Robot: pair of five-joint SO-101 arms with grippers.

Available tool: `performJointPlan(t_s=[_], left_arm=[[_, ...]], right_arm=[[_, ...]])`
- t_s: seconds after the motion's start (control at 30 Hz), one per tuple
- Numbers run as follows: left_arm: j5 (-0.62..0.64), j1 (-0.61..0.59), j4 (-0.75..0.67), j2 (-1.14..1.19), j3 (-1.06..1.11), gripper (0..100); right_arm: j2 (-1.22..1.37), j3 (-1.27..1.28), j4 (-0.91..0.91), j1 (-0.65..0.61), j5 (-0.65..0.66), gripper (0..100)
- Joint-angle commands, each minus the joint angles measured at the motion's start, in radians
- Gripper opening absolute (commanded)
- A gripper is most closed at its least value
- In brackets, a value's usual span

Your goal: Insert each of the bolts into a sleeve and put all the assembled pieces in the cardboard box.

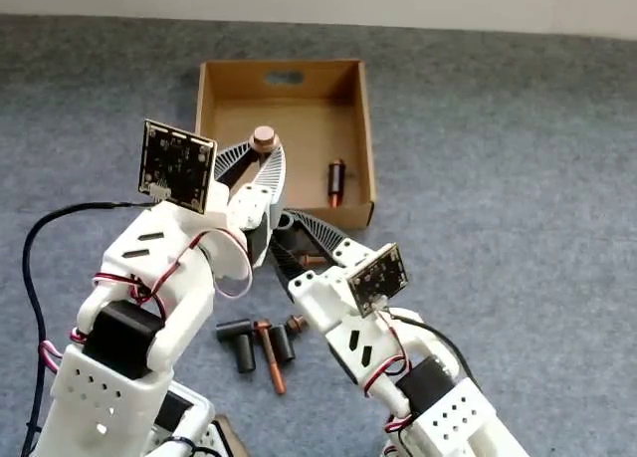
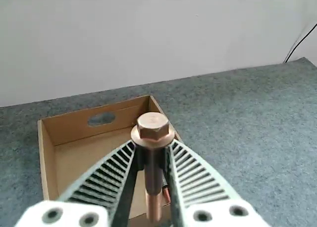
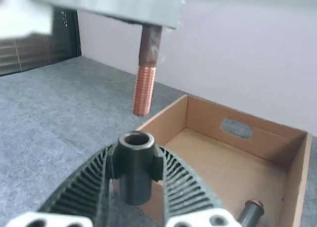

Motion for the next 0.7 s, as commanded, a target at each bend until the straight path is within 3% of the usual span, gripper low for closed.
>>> performJointPlan(t_s=[0.0,0.4,0.67], left_arm=[[0.000,0.018,-0.006,-0.033,-0.056,1],[0.008,0.062,0.000,-0.102,-0.054,1],[0.115,0.091,-0.006,-0.162,0.027,1]], right_arm=[[-0.008,-0.012,-0.025,0.015,-0.005,0.6],[-0.005,-0.012,-0.025,0.015,-0.005,0.6],[-0.008,-0.012,-0.025,0.015,-0.005,0.6]])
